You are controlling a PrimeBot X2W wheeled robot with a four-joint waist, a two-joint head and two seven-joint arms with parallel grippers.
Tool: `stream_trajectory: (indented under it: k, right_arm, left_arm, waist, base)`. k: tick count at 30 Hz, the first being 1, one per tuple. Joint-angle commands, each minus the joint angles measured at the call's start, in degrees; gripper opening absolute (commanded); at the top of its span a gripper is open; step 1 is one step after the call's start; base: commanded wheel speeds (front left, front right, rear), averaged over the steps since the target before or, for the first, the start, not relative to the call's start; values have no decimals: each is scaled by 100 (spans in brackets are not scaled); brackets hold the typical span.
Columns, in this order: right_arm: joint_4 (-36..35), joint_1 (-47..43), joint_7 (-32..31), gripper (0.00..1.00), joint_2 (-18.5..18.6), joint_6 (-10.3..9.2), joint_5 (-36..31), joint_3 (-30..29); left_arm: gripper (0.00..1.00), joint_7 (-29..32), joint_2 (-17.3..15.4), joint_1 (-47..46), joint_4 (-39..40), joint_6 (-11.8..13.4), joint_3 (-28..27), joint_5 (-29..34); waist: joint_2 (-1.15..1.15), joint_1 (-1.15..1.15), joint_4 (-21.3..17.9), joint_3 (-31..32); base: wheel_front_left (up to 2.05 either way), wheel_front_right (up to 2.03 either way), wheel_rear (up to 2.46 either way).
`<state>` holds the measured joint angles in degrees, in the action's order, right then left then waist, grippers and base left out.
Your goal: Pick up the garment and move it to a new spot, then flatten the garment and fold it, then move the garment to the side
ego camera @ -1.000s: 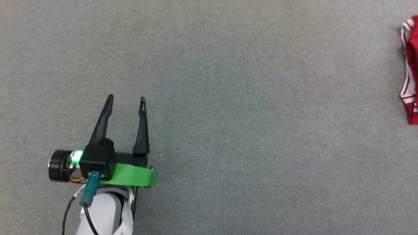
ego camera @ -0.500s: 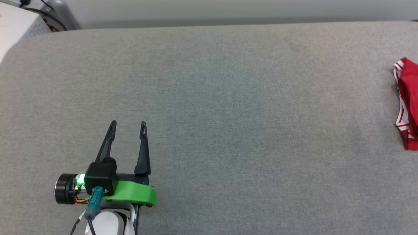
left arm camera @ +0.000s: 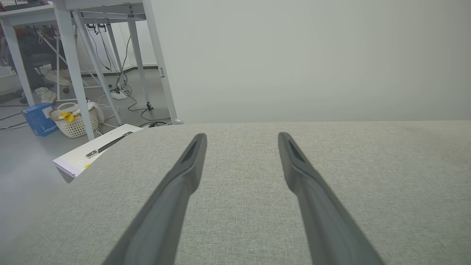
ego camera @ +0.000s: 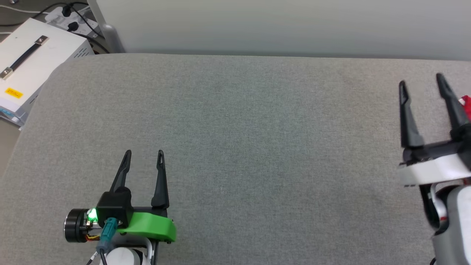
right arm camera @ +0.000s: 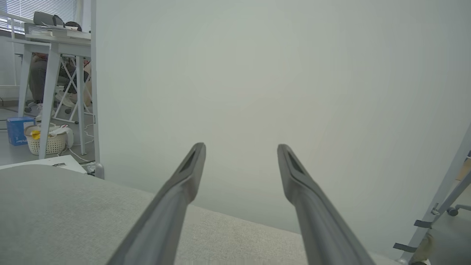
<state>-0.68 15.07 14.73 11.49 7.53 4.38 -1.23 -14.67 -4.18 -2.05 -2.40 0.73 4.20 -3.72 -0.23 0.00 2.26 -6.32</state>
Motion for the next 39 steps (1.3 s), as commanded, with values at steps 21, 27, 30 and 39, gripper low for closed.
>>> stream_trajectory:
  k: [21,27,30,39]
  right_arm:
    - [-9,-1843,27,100,-736,-4,229,0]
    - [-65,-2224,27,100,-806,-4,275,-121]
    - [-59,-2358,27,100,-823,-4,307,-137]
    - [-34,-2543,27,100,-848,-4,355,-116]
  left_arm:
    - [100,-33,82,443,-136,-119,-43,-130]
    - [100,-33,95,560,-139,-195,-32,-176]
    - [100,-33,101,616,-156,-222,-20,-186]
    - [100,-33,112,709,-203,-264,12,-189]
  waist:
    - [23,0,41,455]
    - [23,0,42,563]
    - [23,0,30,623]
    - [23,0,1,734]
  base:
    - [0,0,0]
    - [0,0,0]
    - [0,0,0]
    - [0,0,0]
